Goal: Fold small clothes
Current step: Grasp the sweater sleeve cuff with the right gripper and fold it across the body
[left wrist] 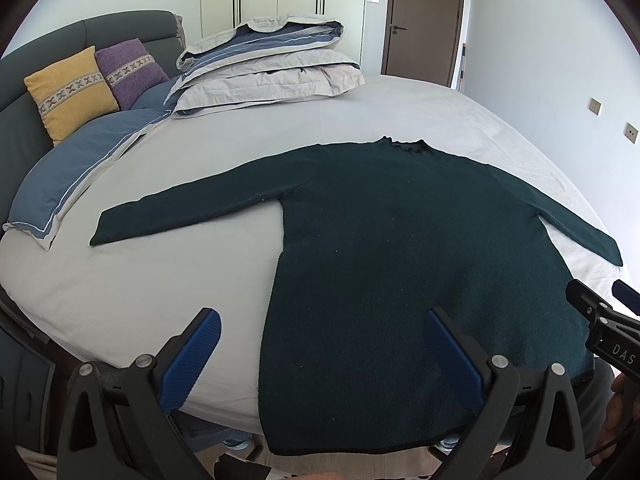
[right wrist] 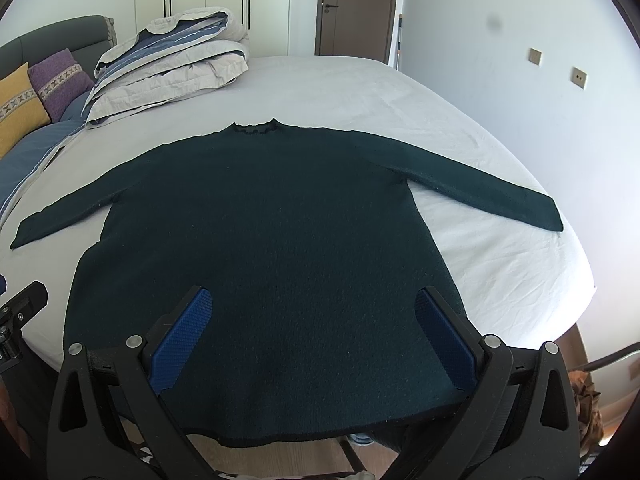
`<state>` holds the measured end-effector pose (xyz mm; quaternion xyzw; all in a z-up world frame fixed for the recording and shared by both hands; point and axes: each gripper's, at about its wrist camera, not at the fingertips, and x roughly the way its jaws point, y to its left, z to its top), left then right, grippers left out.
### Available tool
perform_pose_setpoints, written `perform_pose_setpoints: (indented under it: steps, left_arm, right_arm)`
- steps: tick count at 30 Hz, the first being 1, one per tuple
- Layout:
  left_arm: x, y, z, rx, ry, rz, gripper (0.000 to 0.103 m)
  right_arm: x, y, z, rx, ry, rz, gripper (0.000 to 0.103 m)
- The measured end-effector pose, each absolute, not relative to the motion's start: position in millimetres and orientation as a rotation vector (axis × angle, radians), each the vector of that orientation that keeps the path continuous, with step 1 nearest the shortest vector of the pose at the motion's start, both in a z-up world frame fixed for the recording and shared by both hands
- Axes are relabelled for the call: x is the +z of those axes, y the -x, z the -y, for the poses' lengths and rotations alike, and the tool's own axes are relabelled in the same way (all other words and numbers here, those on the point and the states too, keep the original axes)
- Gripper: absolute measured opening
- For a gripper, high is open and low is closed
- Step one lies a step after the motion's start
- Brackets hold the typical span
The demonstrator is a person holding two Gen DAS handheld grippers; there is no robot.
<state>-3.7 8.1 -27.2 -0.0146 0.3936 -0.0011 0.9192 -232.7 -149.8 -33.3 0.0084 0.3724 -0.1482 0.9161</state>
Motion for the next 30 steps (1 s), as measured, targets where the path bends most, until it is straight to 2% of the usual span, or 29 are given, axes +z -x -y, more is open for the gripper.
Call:
perform_pose_setpoints:
  steps: [9, 16, 17, 19, 22, 26, 30]
  left_arm:
    - [-52.1, -4.3, -11.7, -0.05, 0.067, -0.861, 0.103]
    - [-74.3, -26.1, -21.8, -0.095, 0.152, -0.93, 0.103]
    - [-73.2, -31.0, -23.1, -0.11, 0.172, -0.922, 0.103]
    - [-70.8, -40.1, -24.4, -0.14, 0.221, -0.898, 0.103]
    - [-65.3, -52.7, -23.3, -0.129, 0.264, -0.839, 0.103]
    - [-61.7, -74.6, -9.8, -0.132, 0.222, -0.852, 0.103]
    - [-64.9, -96.4, 8.0, -0.162, 0.165, -0.952, 0.103]
  right_arm:
    - [-38.5, 222.8, 193.8, -0.295, -0.115, -0.754, 0.103]
    - [-39.1, 227.8, 392.2, -0.469, -0.541, -0.578, 0.102]
    - [-44.7, 230.8, 425.8, -0.492, -0.616, -0.556, 0.1]
    - [-60.2, 238.3, 491.9, -0.54, -0.788, -0.516, 0.084]
    - [-87.1, 247.4, 572.4, -0.605, -0.995, -0.46, 0.071]
    - [-116.0, 244.0, 639.2, -0.641, -1.116, -0.418, 0.07]
    - [-121.3, 224.6, 674.1, -0.633, -1.123, -0.364, 0.063]
